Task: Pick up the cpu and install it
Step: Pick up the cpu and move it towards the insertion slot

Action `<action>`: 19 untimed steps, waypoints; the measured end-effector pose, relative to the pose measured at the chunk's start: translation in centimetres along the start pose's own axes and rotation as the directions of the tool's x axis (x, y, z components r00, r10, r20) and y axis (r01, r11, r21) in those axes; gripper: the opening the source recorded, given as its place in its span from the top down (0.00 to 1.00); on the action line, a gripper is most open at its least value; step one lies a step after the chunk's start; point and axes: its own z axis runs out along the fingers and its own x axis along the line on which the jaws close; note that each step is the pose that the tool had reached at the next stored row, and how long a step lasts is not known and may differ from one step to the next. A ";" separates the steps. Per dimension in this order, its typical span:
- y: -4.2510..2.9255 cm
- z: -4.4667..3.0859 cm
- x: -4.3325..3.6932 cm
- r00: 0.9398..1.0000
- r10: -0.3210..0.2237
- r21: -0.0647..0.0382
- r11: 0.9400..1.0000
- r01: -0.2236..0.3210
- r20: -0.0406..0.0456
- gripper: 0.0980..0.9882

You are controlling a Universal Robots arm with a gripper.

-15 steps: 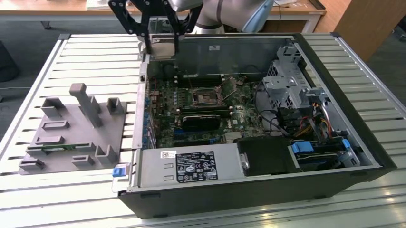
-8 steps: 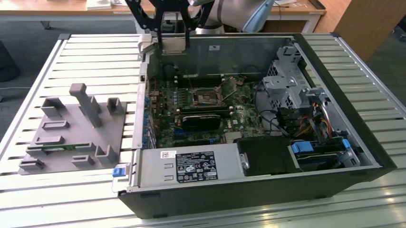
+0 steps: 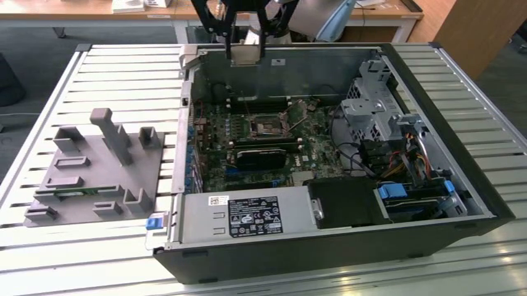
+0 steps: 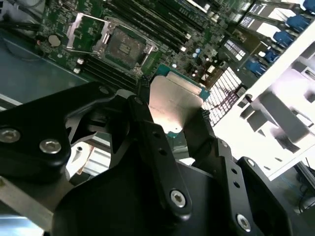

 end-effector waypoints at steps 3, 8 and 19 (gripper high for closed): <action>0.42 0.08 -1.16 1.000 0.000 0.000 1.000 0.000 0.000 0.52; 1.11 0.18 -2.79 1.000 0.000 0.000 1.000 0.000 0.000 0.52; 1.87 0.31 -5.70 1.000 0.004 0.000 1.000 -0.004 0.002 0.52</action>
